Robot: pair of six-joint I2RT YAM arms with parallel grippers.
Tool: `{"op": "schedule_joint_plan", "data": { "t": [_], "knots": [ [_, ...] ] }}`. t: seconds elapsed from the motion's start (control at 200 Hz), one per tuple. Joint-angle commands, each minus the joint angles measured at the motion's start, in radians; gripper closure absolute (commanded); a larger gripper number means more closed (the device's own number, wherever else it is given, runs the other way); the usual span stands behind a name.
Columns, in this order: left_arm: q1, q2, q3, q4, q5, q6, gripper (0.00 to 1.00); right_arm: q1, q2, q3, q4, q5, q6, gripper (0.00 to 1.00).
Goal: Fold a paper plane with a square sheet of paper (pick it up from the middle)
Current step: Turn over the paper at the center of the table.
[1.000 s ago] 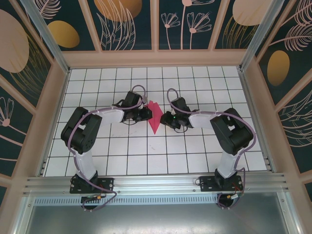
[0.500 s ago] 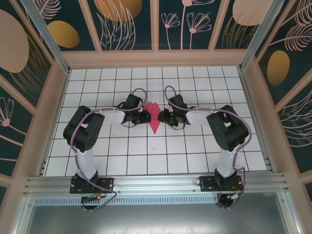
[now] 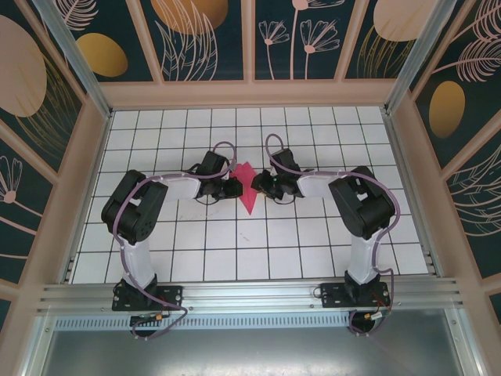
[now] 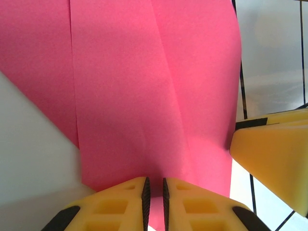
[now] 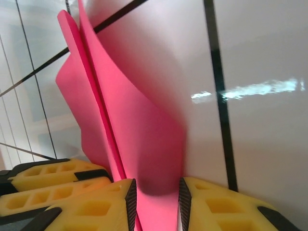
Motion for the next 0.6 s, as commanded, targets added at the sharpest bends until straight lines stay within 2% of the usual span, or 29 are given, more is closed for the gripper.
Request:
{"op": "schedule_joint_plan", "data": {
  "t": [0.0,0.19,0.305,0.595],
  "knots": [
    [0.002,-0.001,-0.022,-0.030,-0.005,0.016,0.80,-0.001,0.001,-0.004,0.097,-0.041,0.031,0.67],
    [0.002,-0.032,-0.038,-0.003,-0.011,-0.006,0.80,-0.003,-0.016,-0.040,0.130,-0.027,0.022,0.67],
    [0.001,-0.039,-0.040,0.021,0.007,-0.022,0.80,0.003,0.008,-0.029,0.138,-0.084,0.007,0.67],
    [0.003,-0.067,-0.095,0.075,0.006,-0.085,0.84,0.032,0.035,-0.042,0.171,-0.138,-0.044,0.70]
  ]
}}
